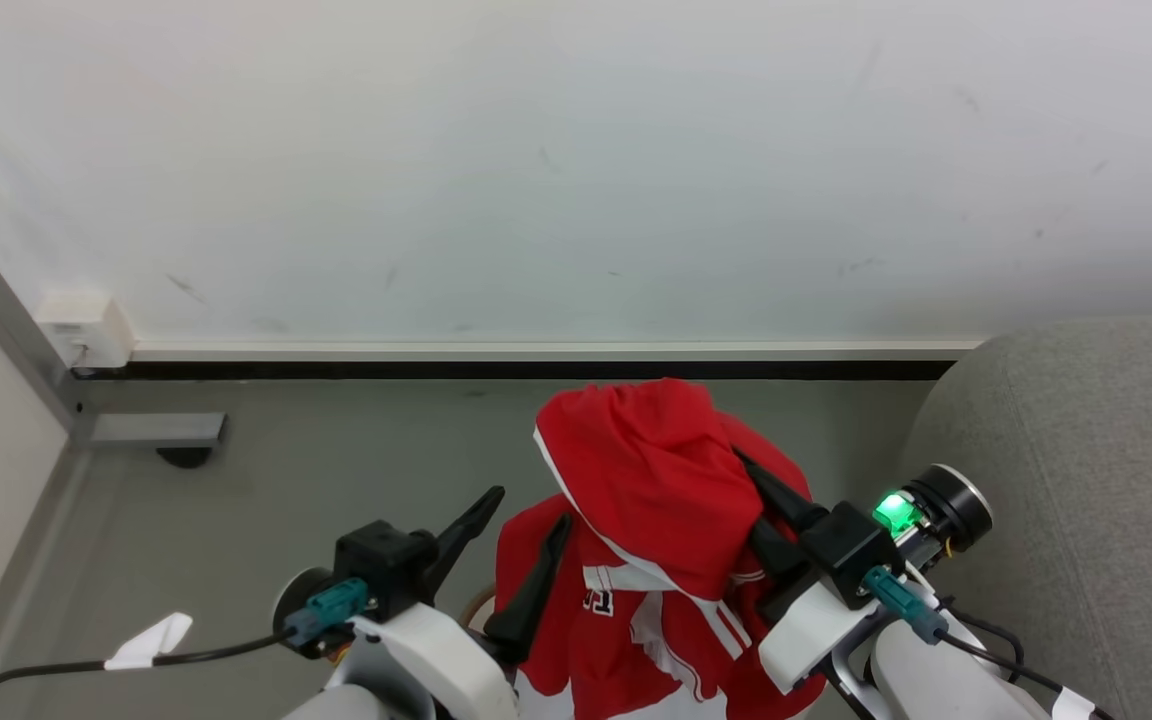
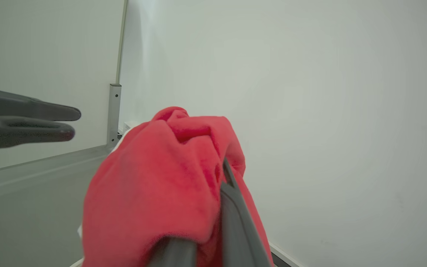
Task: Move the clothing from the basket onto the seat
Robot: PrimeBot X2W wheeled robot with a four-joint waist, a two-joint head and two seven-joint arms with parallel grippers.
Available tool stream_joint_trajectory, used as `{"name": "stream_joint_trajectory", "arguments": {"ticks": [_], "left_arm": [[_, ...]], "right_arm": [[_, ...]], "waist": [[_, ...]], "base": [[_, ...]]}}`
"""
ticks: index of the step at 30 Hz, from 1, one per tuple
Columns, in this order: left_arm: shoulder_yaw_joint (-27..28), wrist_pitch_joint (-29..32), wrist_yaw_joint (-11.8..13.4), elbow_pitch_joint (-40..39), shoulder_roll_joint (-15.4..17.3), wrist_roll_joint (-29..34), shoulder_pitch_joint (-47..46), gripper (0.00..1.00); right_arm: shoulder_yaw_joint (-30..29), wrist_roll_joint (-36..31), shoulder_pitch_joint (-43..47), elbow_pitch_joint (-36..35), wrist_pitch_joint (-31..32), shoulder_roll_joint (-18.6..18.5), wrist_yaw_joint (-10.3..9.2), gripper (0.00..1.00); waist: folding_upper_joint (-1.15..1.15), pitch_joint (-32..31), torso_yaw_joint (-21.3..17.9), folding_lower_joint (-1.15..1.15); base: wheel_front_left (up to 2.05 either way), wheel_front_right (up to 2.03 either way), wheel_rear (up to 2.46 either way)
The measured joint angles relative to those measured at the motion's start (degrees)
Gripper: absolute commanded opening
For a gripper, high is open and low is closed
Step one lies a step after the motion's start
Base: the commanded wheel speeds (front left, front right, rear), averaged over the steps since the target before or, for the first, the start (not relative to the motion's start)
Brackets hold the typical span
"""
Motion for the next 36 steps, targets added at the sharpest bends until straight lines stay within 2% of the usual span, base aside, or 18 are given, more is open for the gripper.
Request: {"name": "stream_joint_trajectory", "arguments": {"ticks": [8, 19, 27, 31, 36], "left_arm": [[0.51, -0.63, -0.29, 0.75, -0.26, -0.01, 0.01, 1.0], [1.3, -1.54, -0.48, 0.64, -0.51, 0.26, -0.17, 1.0], [1.12, -1.88, -1.25, 0.66, -2.29, 1.37, -1.85, 1.0], [1.02, -1.96, -1.51, 0.75, -2.85, 1.9, -3.0, 1.0], [0.89, -2.02, -2.0, 0.89, -2.97, 2.34, -4.28, 1.0]], "right_arm": [[-1.72, 0.83, -0.85, -1.71, 0.0, 0.01, 0.0, 0.0], [-3.7, 1.78, -2.66, -5.26, 0.01, -0.09, 0.0, 0.0], [-6.77, 2.27, -3.05, -8.1, 0.01, -2.79, 0.0, 0.0], [-8.89, 2.69, -3.05, -9.5, 0.0, -3.9, 0.0, 0.0], [-10.83, 2.9, -4.21, -10.09, 0.01, -4.44, 0.0, 0.0]], "waist": [[0.0, 0.36, -2.38, 0.0], [0.0, 1.48, -11.57, 0.0], [0.0, 2.86, -18.9, -0.01], [0.0, 4.03, -21.12, -0.01], [0.0, 6.05, -22.03, 0.0]], "base": [[0.0, 0.0, 0.0], [0.0, 0.0, 0.0], [0.0, 0.0, 0.0], [0.0, 0.0, 0.0], [0.0, 0.0, 0.0]]}}
